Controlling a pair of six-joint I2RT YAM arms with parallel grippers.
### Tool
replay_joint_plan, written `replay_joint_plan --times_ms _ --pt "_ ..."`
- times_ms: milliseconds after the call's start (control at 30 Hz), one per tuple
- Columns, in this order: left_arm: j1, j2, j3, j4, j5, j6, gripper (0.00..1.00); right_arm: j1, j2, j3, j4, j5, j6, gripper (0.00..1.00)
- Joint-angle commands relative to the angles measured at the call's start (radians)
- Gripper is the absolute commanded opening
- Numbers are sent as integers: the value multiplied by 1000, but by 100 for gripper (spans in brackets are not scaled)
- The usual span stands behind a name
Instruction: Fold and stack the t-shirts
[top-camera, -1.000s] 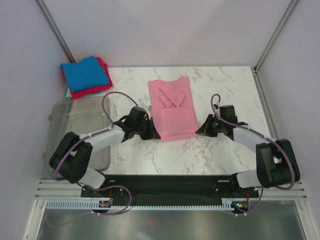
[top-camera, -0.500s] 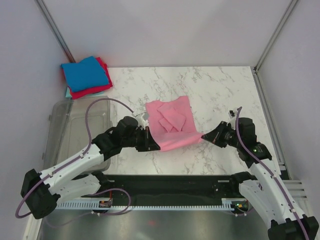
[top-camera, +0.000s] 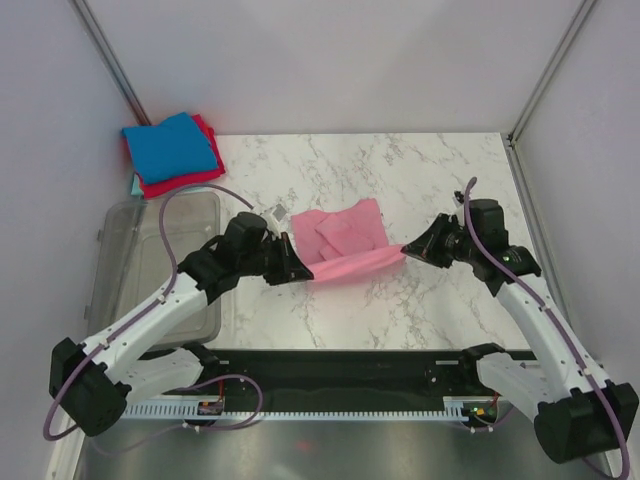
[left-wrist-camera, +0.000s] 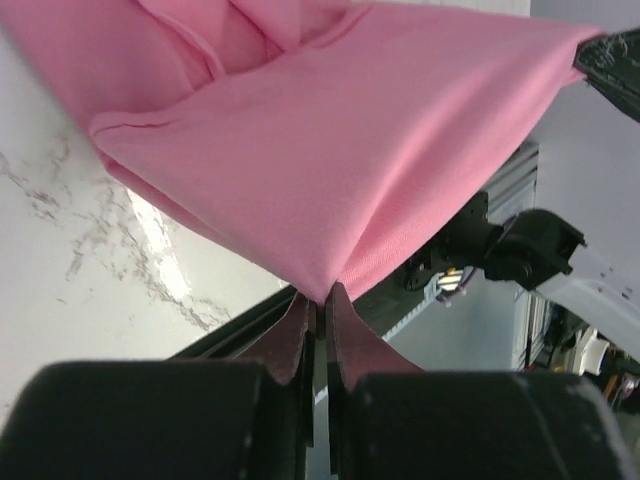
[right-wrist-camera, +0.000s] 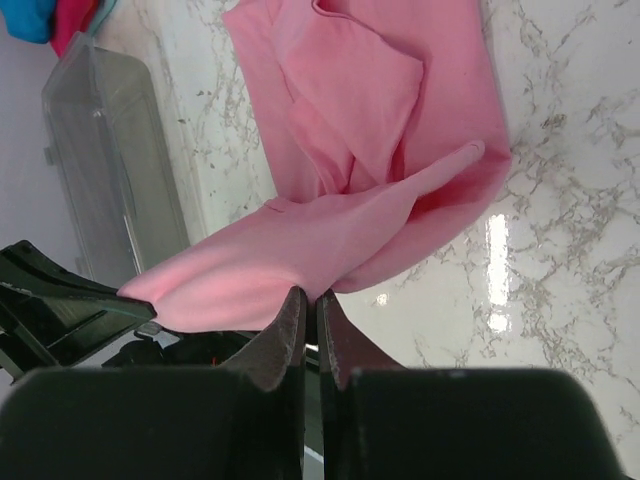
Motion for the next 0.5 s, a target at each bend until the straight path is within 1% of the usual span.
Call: replay_joint_plan --times_ms 0,67,100,133,300,433,467 --pt "101 32 44 -3 90 58 4 -3 89 75 30 70 -47 0" --pt "141 75 54 12 132 78 4 -1 133 99 56 71 -55 0" --pt "181 92 57 26 173 84 3 -1 153 110 64 74 -62 0" --pt "198 113 61 37 194 102 2 -3 197 128 72 76 -66 0" --pt "291 276 121 72 293 146 2 -3 344 210 116 81 -93 0" --pt "325 389 190 90 302 170 2 -3 490 317 142 82 -116 0" --pt "328 411 230 90 294 175 2 -3 518 337 149 84 -121 0"
